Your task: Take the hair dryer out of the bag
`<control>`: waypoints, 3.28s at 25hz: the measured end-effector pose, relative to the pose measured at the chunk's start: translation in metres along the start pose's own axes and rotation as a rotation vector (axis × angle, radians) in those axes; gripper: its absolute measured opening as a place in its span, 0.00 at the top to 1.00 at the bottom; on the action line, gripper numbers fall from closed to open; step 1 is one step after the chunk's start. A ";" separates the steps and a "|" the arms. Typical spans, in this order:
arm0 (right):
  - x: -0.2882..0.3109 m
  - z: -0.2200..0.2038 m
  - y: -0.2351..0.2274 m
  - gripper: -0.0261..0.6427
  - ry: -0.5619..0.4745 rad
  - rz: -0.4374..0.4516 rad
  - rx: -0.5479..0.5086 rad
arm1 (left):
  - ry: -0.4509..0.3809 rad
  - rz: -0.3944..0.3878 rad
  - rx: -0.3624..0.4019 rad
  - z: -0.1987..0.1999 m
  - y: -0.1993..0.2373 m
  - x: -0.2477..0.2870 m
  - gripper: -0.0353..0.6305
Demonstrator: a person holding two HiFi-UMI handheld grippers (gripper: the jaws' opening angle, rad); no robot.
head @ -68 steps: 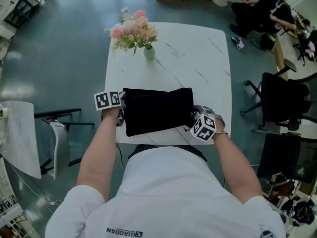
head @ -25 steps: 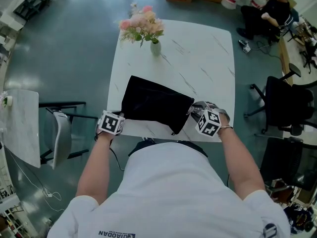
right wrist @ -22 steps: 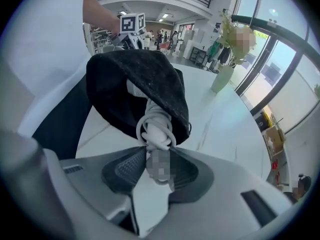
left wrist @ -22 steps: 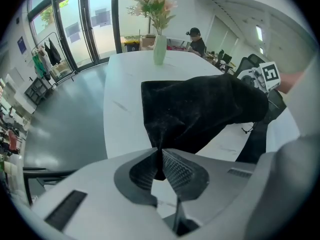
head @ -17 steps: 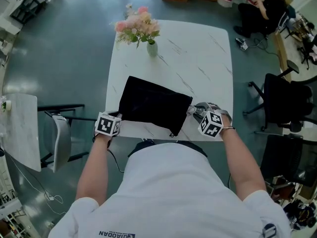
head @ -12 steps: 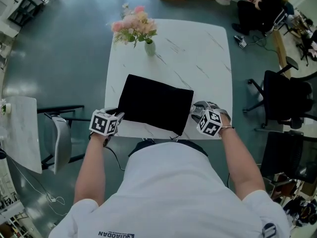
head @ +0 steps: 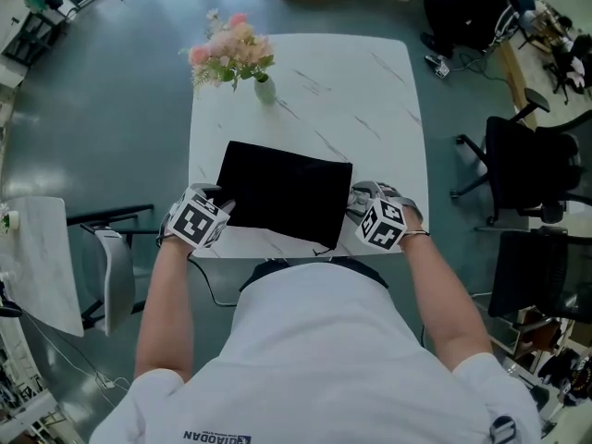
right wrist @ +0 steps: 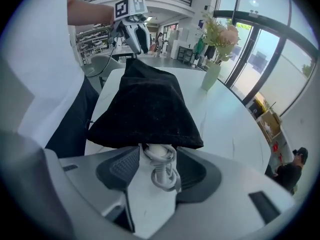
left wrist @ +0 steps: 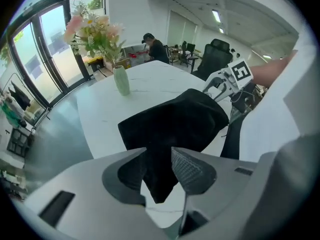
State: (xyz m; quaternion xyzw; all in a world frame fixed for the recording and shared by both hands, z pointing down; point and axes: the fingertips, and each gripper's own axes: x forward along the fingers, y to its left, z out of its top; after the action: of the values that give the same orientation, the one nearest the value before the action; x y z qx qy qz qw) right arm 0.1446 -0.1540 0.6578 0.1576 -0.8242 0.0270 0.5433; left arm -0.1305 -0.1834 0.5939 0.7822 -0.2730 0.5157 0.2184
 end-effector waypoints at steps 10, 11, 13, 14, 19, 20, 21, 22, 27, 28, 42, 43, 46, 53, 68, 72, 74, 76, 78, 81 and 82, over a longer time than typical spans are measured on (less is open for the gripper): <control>0.002 0.002 -0.001 0.59 -0.007 -0.026 0.016 | -0.075 -0.019 -0.031 0.005 0.004 -0.003 0.70; 0.002 0.004 -0.002 0.60 -0.008 -0.028 0.011 | -0.083 -0.034 -0.013 0.013 -0.001 0.004 0.70; 0.002 0.008 -0.002 0.60 -0.012 -0.034 -0.001 | -0.101 -0.081 0.008 0.033 -0.016 0.018 0.68; 0.001 0.009 -0.001 0.60 -0.011 -0.036 -0.005 | -0.104 -0.109 0.022 0.042 -0.024 0.026 0.68; 0.000 0.012 -0.001 0.60 -0.004 -0.025 0.006 | -0.071 -0.191 0.107 0.071 -0.050 0.066 0.63; 0.001 0.013 -0.001 0.59 -0.002 -0.025 0.006 | -0.055 -0.201 0.115 0.072 -0.052 0.073 0.63; 0.002 0.013 -0.001 0.59 0.001 -0.027 0.006 | -0.034 -0.208 0.122 0.070 -0.053 0.079 0.63; 0.003 0.013 -0.001 0.59 0.004 -0.030 0.006 | -0.011 -0.213 0.130 0.067 -0.054 0.085 0.63; 0.001 0.015 0.004 0.59 -0.002 -0.019 0.022 | 0.062 -0.217 0.146 0.054 -0.059 0.099 0.69; 0.000 0.016 0.005 0.59 -0.006 -0.021 0.021 | 0.069 -0.214 0.146 0.052 -0.060 0.101 0.76; 0.016 0.027 0.005 0.58 0.037 0.003 -0.007 | -0.009 -0.154 0.108 0.032 -0.044 0.110 0.90; 0.021 0.029 0.006 0.58 0.048 0.009 -0.017 | 0.004 -0.147 0.117 0.029 -0.044 0.114 0.90; 0.032 0.031 0.007 0.58 0.082 0.006 -0.043 | 0.047 -0.134 0.105 0.024 -0.042 0.120 0.89; 0.038 0.029 0.004 0.59 0.092 -0.034 -0.094 | 0.054 -0.124 0.048 0.022 -0.039 0.126 0.89; 0.044 0.038 -0.022 0.61 0.100 -0.027 -0.303 | 0.101 -0.107 -0.026 -0.009 -0.050 0.118 0.89; 0.038 0.034 -0.019 0.61 0.093 -0.017 -0.280 | 0.091 -0.091 -0.045 -0.008 -0.051 0.118 0.89; 0.035 0.030 -0.019 0.62 0.093 -0.017 -0.264 | 0.092 -0.079 -0.037 -0.008 -0.050 0.119 0.89; 0.032 0.024 -0.017 0.62 0.094 -0.009 -0.243 | 0.093 -0.074 -0.032 -0.007 -0.051 0.118 0.89; 0.027 0.017 -0.015 0.62 0.089 -0.009 -0.218 | 0.098 -0.063 -0.029 -0.006 -0.051 0.116 0.89; 0.020 0.006 -0.015 0.62 0.081 -0.029 -0.175 | 0.111 -0.063 -0.038 -0.009 -0.052 0.119 0.89; 0.019 0.002 -0.015 0.62 0.081 -0.030 -0.157 | 0.114 -0.065 -0.040 -0.009 -0.051 0.119 0.89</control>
State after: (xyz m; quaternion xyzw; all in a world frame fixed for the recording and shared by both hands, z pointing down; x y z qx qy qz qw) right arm 0.1405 -0.1725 0.6719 0.1260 -0.7986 -0.0394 0.5872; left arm -0.0650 -0.1631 0.7045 0.7554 -0.2449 0.5466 0.2657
